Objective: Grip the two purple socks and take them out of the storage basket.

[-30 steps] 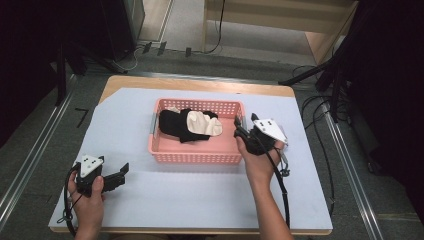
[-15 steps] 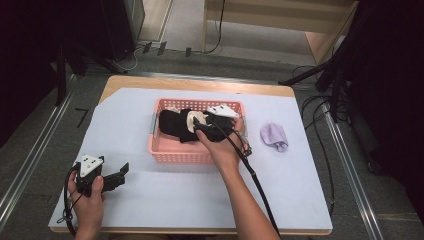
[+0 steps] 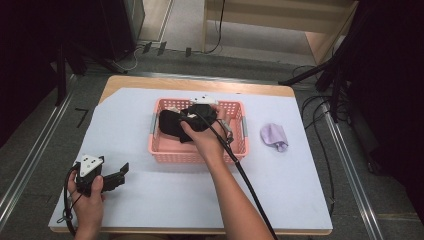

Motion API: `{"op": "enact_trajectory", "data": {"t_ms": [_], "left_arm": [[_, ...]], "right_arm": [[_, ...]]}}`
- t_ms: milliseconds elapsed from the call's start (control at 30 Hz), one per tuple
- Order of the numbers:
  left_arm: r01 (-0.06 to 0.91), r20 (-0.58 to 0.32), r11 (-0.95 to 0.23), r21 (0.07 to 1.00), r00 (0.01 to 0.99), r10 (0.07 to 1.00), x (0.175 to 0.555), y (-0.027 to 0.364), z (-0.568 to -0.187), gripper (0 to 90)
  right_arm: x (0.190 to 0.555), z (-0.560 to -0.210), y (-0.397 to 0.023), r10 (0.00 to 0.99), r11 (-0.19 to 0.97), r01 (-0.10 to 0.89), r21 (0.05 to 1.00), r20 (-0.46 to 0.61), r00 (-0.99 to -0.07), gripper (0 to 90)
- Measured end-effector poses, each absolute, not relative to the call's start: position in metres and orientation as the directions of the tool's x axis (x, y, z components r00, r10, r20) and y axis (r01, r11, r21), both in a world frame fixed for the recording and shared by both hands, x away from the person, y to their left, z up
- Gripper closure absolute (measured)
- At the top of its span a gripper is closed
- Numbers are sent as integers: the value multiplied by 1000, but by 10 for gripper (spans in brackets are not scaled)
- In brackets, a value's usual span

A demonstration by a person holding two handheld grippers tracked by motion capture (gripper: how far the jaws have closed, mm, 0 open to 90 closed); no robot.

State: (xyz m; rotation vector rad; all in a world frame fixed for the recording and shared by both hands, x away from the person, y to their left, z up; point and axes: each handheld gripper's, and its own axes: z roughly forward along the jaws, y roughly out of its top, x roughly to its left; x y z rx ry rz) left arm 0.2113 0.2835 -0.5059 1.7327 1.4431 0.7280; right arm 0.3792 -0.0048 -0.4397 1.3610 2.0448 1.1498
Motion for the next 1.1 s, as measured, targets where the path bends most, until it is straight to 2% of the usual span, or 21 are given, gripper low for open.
{"op": "enact_trajectory", "data": {"t_ms": [167,333,433,500,567,633,700,767,900,967,1033,1067,1100], "left_arm": [[549,-42,-76,832,200,979,211,284,-506,139],[551,-42,-78,831,201,979,211,284,-506,139],[550,-43,-76,832,200,979,211,284,-506,139],[551,-42,-78,831,202,979,211,284,-506,140],[550,-41,-79,831,202,979,211,284,-506,140],[548,-42,-76,833,200,979,211,284,-506,139],[547,-42,-76,833,200,979,211,283,-506,140],[547,-41,-78,833,202,979,211,284,-506,140],[548,-39,-83,832,207,978,211,284,-506,140],[551,-40,-82,831,206,978,211,284,-506,140],[552,-41,-80,830,204,978,211,284,-506,139],[554,-40,-81,829,203,978,211,284,-506,139],[554,-40,-81,829,203,978,211,284,-506,140]], "right_arm": [[395,-459,11,900,197,593,780,96,-426,297],[407,-473,28,886,287,640,713,56,-460,236],[410,-484,32,876,349,658,667,18,-483,247],[410,-490,33,857,397,635,663,-20,-514,264],[410,-492,33,843,428,615,662,-48,-535,342],[409,-491,32,842,454,607,652,-91,-532,514],[408,-488,30,833,481,590,648,-128,-539,624],[408,-483,28,840,466,598,653,-114,-530,671],[405,-470,11,887,363,571,736,-86,-454,674],[405,-468,-1,926,311,574,758,-108,-361,653],[409,-471,-13,945,298,613,732,-136,-296,587],[412,-475,-18,940,332,639,694,-190,-282,496],[412,-475,-18,940,332,639,694,-190,-282,496]]}}
